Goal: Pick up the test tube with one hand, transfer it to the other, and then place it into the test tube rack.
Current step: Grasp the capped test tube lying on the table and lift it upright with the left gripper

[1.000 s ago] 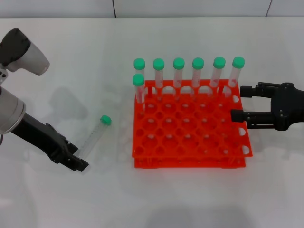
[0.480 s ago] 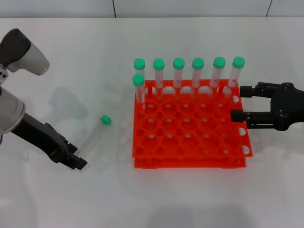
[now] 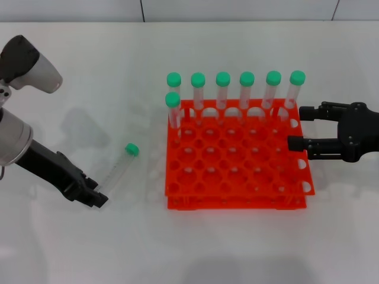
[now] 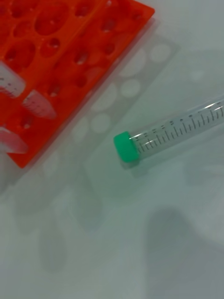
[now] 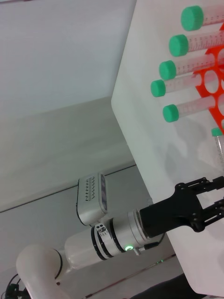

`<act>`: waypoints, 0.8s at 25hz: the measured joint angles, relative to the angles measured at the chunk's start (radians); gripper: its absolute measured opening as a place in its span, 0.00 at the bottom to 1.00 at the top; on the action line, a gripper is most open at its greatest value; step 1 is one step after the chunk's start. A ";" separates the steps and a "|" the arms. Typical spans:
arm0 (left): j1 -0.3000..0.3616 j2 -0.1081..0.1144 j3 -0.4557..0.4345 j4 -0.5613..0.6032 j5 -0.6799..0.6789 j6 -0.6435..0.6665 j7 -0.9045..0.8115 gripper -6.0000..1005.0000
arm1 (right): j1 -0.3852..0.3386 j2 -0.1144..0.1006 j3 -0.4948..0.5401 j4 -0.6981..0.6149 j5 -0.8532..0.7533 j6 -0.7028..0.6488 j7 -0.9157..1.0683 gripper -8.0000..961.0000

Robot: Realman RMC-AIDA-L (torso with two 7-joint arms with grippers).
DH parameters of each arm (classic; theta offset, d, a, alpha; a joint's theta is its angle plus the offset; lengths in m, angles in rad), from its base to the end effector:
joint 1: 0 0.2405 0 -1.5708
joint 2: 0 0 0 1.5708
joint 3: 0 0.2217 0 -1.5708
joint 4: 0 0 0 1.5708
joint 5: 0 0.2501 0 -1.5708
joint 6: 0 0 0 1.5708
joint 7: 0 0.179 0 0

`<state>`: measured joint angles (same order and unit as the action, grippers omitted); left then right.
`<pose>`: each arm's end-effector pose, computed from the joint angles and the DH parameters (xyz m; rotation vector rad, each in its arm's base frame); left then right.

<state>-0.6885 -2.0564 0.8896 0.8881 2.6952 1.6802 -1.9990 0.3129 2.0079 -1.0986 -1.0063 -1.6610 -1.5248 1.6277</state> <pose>-0.2628 0.3570 0.0015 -2.8615 -1.0383 0.4808 0.2141 0.3506 0.0251 -2.7373 0.6031 0.7140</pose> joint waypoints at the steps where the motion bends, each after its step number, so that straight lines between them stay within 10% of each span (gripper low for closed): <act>1: 0.000 0.000 0.000 0.000 0.000 -0.002 0.000 0.54 | 0.000 0.000 0.000 0.000 0.000 0.000 0.000 0.85; 20: 0.002 -0.005 0.000 -0.004 0.009 -0.025 -0.001 0.41 | 0.000 0.000 -0.003 0.000 0.000 0.000 0.000 0.85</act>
<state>-0.6862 -2.0616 0.8896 0.8837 2.7043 1.6548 -2.0003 0.3129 2.0079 -1.1014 -1.0067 -1.6614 -1.5248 1.6275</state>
